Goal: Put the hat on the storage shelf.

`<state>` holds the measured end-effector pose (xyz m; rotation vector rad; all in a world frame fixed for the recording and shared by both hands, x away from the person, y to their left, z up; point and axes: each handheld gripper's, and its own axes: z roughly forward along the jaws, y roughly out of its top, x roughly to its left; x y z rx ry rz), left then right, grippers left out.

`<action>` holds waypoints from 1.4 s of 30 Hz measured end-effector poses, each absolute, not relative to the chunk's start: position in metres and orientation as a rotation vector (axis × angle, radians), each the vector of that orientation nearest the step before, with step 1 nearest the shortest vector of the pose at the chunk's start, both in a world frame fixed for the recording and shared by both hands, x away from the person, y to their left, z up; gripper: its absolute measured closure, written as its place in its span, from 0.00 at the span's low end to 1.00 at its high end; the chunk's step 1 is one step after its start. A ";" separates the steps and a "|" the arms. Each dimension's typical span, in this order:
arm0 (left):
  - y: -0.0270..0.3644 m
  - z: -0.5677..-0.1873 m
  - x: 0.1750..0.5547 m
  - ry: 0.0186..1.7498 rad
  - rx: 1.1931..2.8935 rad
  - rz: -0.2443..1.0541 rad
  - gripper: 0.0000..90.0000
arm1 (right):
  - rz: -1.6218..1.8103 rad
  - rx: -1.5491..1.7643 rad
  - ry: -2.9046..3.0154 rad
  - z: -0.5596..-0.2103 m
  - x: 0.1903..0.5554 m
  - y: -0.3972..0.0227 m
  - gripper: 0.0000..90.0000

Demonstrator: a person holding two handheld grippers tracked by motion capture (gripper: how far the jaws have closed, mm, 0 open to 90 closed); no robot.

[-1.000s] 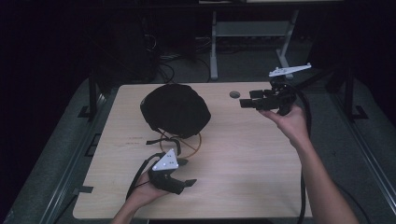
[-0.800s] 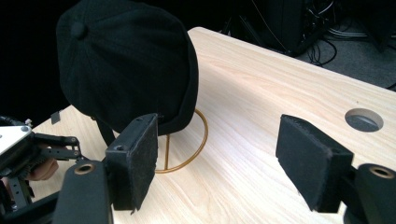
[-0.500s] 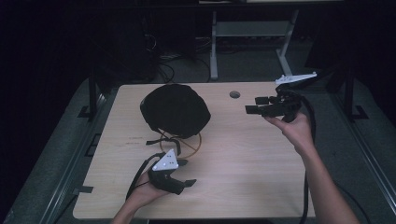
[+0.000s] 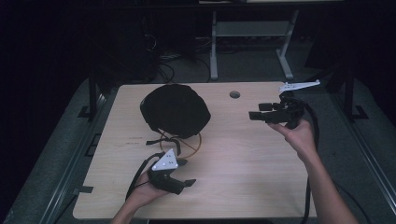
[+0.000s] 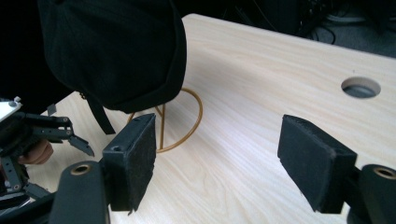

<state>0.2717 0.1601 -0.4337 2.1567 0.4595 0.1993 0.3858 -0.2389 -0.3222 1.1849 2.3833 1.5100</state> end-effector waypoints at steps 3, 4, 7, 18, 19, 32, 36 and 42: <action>0.160 -0.434 0.272 0.459 2.159 0.200 0.28 | 1.516 1.194 2.376 -0.328 0.384 -0.240 0.30; 0.160 -0.434 0.272 0.459 2.158 0.199 0.28 | 1.515 1.199 2.380 -0.330 0.383 -0.241 0.30; 0.160 -0.434 0.272 0.459 2.158 0.201 0.28 | 1.517 1.207 2.379 -0.336 0.382 -0.243 0.30; 0.161 -0.434 0.272 0.463 2.155 0.206 0.28 | 1.502 1.248 2.383 -0.352 0.374 -0.253 0.30; 0.162 -0.433 0.272 0.464 2.158 0.205 0.28 | 1.504 1.254 2.381 -0.353 0.373 -0.254 0.30; 0.161 -0.434 0.272 0.468 2.154 0.214 0.26 | 1.502 1.320 2.370 -0.382 0.360 -0.272 0.29; 0.161 -0.434 0.272 0.473 2.155 0.209 0.26 | 1.492 1.334 2.373 -0.387 0.357 -0.276 0.28; 0.161 -0.434 0.272 0.474 2.158 0.210 0.25 | 1.486 1.355 2.369 -0.395 0.348 -0.284 0.28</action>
